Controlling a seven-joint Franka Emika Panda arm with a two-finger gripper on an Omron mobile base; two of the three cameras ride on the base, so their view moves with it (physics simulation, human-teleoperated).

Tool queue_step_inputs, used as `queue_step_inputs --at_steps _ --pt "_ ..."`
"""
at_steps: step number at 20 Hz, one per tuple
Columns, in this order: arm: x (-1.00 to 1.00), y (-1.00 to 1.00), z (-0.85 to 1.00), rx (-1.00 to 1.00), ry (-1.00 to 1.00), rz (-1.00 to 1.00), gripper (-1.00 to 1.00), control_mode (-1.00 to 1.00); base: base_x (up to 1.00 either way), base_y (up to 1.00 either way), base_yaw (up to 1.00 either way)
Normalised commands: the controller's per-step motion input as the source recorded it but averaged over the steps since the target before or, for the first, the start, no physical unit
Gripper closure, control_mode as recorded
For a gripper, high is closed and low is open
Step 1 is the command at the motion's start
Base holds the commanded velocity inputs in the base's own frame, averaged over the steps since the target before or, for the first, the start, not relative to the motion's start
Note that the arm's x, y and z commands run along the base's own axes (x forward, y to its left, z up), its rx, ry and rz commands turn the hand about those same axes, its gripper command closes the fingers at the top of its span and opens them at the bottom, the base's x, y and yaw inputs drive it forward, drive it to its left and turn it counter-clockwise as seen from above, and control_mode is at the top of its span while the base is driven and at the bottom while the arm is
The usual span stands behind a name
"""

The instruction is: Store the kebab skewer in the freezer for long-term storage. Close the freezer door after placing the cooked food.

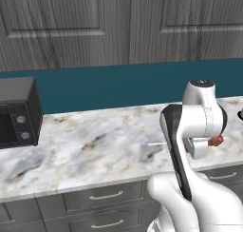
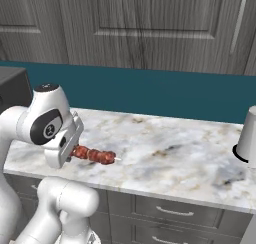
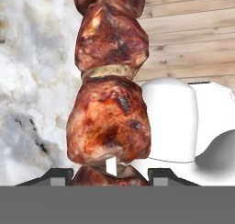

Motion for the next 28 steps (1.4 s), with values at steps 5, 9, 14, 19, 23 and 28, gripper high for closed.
queue_step_inputs --at_steps 5,9,14,19,23,28 --pt "-0.05 0.02 0.0 0.0 -0.01 0.0 1.0 1.0 -0.15 0.0 0.0" --pt "0.0 0.0 0.0 0.0 0.0 0.0 1.0 1.0 -0.52 -0.06 0.0" --pt "0.0 0.0 0.0 0.0 0.0 0.0 1.0 1.0 -0.48 -0.13 -0.06" --pt "0.0 0.0 0.0 0.0 0.0 0.0 1.0 1.0 -0.08 -0.37 -0.47" --pt "0.0 0.0 0.0 0.0 0.0 0.0 1.0 1.0 -0.18 -0.5 -0.5" --pt "0.0 0.0 0.0 0.0 0.0 0.0 1.0 1.0 -0.14 -0.61 -0.47"
